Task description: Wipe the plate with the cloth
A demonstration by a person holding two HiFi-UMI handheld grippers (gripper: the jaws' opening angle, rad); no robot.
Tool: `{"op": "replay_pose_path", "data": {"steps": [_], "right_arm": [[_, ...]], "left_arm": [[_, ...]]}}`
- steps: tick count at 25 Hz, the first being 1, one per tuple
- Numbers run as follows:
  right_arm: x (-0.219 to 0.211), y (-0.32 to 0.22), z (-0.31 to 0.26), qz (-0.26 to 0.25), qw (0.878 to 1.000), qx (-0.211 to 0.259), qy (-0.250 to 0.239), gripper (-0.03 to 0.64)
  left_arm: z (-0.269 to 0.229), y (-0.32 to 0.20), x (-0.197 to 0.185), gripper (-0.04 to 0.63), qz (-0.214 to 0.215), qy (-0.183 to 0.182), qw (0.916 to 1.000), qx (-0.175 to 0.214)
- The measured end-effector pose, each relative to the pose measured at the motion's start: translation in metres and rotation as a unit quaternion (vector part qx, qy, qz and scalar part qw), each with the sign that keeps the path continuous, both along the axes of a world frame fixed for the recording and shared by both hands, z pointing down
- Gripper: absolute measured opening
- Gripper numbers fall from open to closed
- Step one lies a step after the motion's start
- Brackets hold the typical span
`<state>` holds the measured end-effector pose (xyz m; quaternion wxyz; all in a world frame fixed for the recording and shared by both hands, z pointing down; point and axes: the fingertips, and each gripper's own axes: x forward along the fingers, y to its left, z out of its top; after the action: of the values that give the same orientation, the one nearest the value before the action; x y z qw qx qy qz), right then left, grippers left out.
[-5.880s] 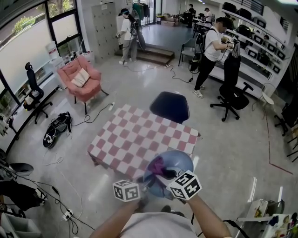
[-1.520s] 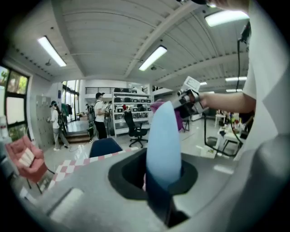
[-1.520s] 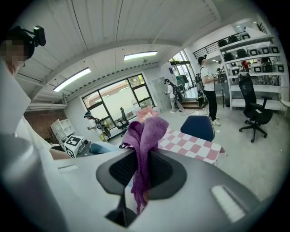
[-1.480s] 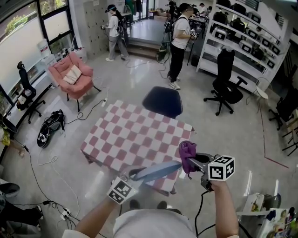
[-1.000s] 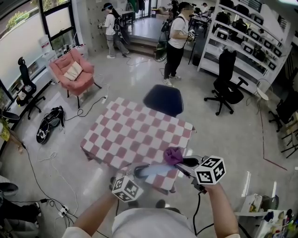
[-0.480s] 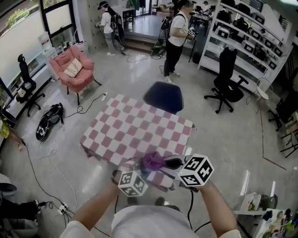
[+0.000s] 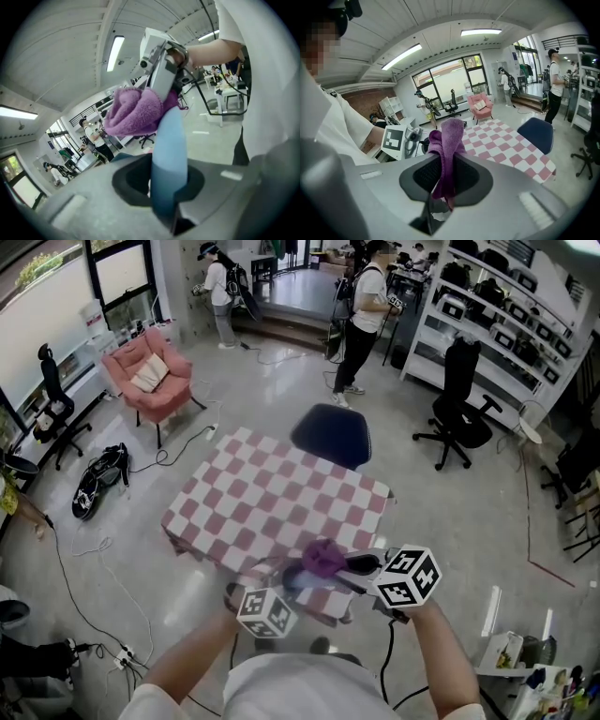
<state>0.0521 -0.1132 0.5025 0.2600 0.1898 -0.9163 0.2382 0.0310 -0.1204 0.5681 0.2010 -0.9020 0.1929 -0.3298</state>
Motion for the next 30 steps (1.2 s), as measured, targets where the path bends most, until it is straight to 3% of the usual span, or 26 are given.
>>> {"op": "replay_pose_path", "data": {"steps": [4, 12, 18, 24, 30], "right_arm": [[0.032, -0.015, 0.011, 0.044, 0.999, -0.02, -0.01, 0.058], [0.082, -0.033, 0.021, 0.104, 0.987, -0.078, -0.093, 0.058], [0.092, -0.036, 0.035, 0.103, 0.987, -0.096, -0.076, 0.058], [0.083, -0.027, 0.034, 0.036, 0.992, -0.112, -0.037, 0.058], [0.058, -0.006, 0.016, -0.072, 0.988, -0.128, -0.041, 0.058]], "left_arm": [[-0.012, 0.003, -0.003, 0.051, 0.0, 0.019, 0.9997, 0.014], [-0.046, 0.013, -0.004, 0.051, 0.017, 0.063, 0.9955, 0.069], [-0.057, 0.023, -0.003, 0.049, 0.039, 0.083, 0.9922, 0.085], [-0.057, 0.026, -0.002, 0.048, 0.06, 0.07, 0.9914, 0.093], [-0.058, 0.037, 0.007, 0.048, 0.096, 0.047, 0.9891, 0.101]]}}
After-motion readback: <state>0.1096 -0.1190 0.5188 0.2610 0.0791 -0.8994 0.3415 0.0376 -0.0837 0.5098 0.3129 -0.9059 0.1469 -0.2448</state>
